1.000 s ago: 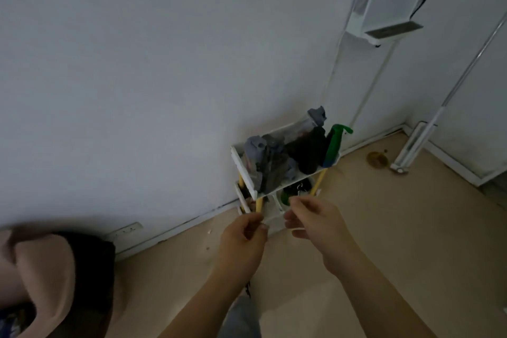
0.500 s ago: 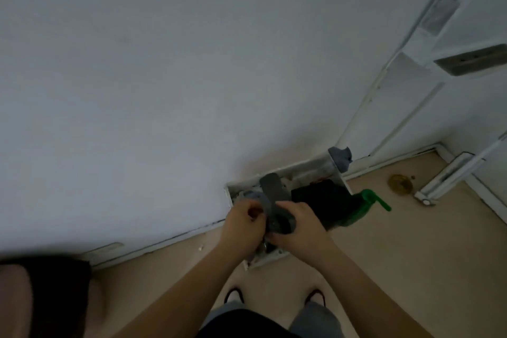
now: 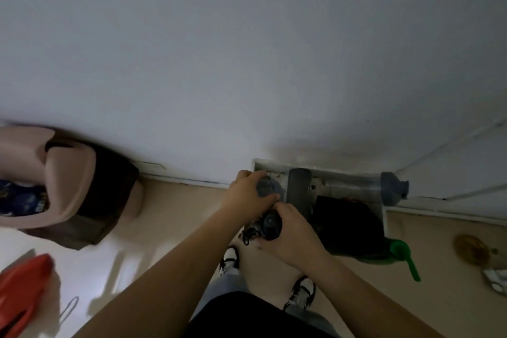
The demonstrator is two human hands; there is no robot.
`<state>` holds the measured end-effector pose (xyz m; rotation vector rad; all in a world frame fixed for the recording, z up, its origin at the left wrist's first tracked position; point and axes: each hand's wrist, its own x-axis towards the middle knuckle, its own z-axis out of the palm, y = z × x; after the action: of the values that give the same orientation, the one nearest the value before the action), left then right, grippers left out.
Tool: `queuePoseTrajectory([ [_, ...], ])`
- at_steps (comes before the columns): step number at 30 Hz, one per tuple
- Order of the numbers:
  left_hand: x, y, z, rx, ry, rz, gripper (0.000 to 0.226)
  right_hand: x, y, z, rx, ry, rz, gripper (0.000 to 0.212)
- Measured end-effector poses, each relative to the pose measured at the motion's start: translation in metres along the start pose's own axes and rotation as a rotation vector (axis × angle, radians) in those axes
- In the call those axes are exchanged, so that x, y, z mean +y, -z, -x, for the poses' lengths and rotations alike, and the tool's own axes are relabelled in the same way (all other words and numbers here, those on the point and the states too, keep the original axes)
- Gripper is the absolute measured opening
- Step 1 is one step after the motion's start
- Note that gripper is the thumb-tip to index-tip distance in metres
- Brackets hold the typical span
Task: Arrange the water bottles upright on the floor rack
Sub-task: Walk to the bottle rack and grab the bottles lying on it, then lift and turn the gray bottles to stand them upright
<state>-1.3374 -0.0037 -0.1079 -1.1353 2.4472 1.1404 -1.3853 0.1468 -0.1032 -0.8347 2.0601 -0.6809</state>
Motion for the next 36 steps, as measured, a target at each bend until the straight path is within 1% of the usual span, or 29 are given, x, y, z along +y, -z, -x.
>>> queuePoseTrajectory([
  [3, 0.004, -0.005, -0.018, -0.104, 0.024, -0.023, 0.087, 0.003, 0.000, -0.001, 0.024, -0.001, -0.012, 0.051],
  [7, 0.003, -0.012, -0.032, -0.190, 0.035, 0.044, 0.089, 0.012, 0.003, 0.002, 0.056, -0.077, -0.127, 0.055],
  [10, -0.002, -0.012, -0.038, -0.198, 0.035, 0.151, 0.092, 0.014, 0.007, 0.001, 0.052, -0.126, -0.196, 0.055],
  [13, -0.004, -0.009, -0.036, -0.190, 0.054, 0.281, 0.084, 0.008, 0.005, 0.002, 0.081, -0.153, -0.250, 0.053],
  [16, -0.006, -0.001, -0.035, -0.174, 0.047, 0.317, 0.075, 0.006, 0.002, 0.004, 0.142, -0.164, -0.306, 0.050],
  [19, -0.011, 0.010, -0.034, -0.156, 0.012, 0.334, 0.069, 0.001, 0.010, 0.007, 0.168, -0.142, -0.320, 0.046],
  [22, -0.017, 0.017, -0.033, -0.107, 0.017, 0.388, 0.069, -0.008, 0.030, 0.014, 0.199, -0.144, -0.341, 0.043],
  [26, -0.011, 0.023, -0.030, -0.078, 0.043, 0.441, 0.073, -0.023, 0.062, 0.028, 0.293, -0.156, -0.366, 0.040],
  [30, 0.000, 0.030, -0.027, -0.048, 0.058, 0.508, 0.078, -0.032, 0.092, 0.040, 0.399, -0.142, -0.303, 0.035],
  [32, 0.004, 0.037, -0.024, -0.030, 0.067, 0.557, 0.080, -0.036, 0.108, 0.044, 0.498, -0.143, -0.261, 0.035],
  [36, 0.010, 0.048, -0.014, -0.017, 0.090, 0.658, 0.079, -0.049, 0.141, 0.044, 0.689, -0.177, -0.259, 0.038],
])
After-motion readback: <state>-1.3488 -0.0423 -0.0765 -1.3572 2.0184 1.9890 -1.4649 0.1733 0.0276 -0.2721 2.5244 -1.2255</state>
